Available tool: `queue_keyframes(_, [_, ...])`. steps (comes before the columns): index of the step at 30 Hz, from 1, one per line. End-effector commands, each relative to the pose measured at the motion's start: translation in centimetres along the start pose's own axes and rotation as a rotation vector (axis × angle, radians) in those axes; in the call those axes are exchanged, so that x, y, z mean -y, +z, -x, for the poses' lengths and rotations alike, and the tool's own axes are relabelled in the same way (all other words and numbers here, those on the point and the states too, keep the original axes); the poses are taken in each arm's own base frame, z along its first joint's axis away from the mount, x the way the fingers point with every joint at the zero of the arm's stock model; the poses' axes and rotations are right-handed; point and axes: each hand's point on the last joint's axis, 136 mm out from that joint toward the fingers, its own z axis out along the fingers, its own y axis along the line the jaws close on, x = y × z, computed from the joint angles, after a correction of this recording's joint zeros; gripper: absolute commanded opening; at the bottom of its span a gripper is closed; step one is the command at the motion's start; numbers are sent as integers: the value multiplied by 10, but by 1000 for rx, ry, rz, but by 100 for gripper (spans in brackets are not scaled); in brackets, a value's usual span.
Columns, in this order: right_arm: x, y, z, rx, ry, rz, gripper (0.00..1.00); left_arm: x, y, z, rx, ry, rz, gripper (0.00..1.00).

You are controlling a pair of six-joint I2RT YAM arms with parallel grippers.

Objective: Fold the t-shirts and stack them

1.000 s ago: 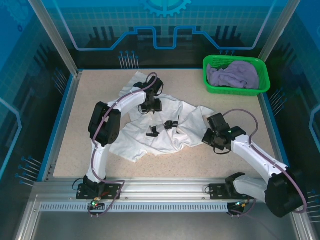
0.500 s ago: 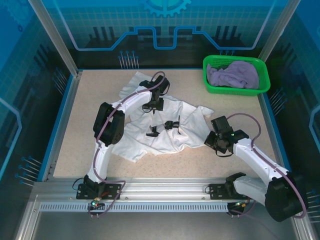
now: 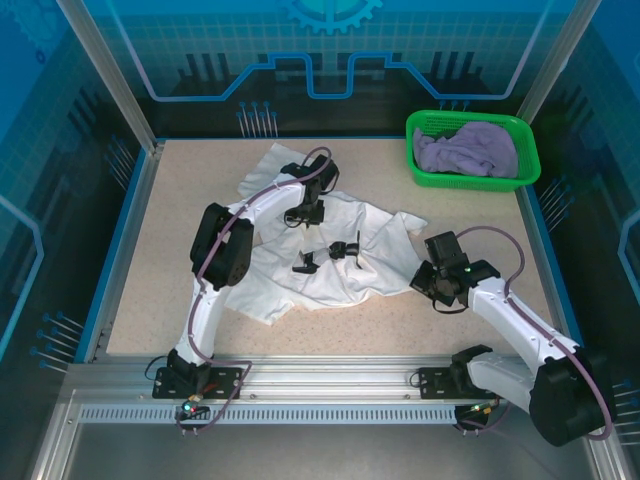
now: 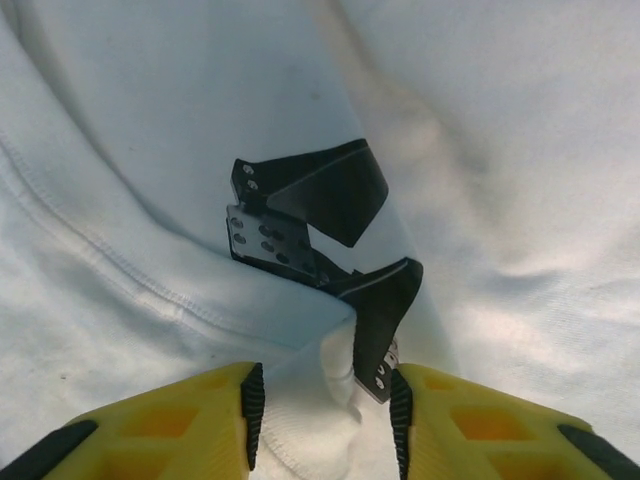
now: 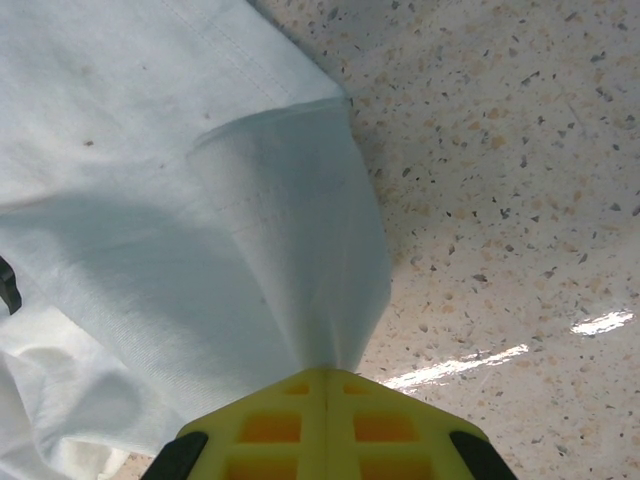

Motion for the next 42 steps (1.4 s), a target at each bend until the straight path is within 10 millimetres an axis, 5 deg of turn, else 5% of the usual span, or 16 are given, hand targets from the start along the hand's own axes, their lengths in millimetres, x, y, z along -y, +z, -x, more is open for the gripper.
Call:
queue_keyframes(1, [2, -4, 4, 9, 5, 1, 2, -6, 7, -3, -22, 14, 30, 40])
queue_keyframes(4, [2, -4, 5, 13, 2, 0, 2, -12, 7, -3, -14, 10, 43, 39])
queue_keyframes(9, [0, -7, 10, 26, -6, 1, 2, -17, -1, 2, 16, -13, 33, 10])
queue_keyframes(16, [-2, -10, 16, 48, -12, 7, 0, -44, -37, 18, 113, -96, 4, 0])
queue_keyframes(21, [-5, -19, 26, 87, -34, 8, 0, -103, -75, 18, 215, -311, -27, 0])
queue_keyframes(24, [-2, -23, 28, 101, -26, 0, 0, -153, -81, -6, 233, -505, -32, 0])
queue_keyframes(30, [8, -24, 18, 105, 11, 5, 0, -234, -49, -78, 143, -868, -28, 0])
queue_keyframes(32, [11, -24, 15, 104, 12, 5, 0, -247, -38, -95, 104, -950, -38, 10])
queue_keyframes(34, [14, -23, 12, 97, 12, -5, 0, -255, -31, -103, 84, -1013, -57, 31])
queue_keyframes(39, [18, -24, 12, 80, -26, -56, 4, -252, -43, -85, 114, -1029, -154, 65])
queue_keyframes(42, [14, -25, 16, 71, -60, -70, 35, -243, -67, -72, 178, -991, -210, 78])
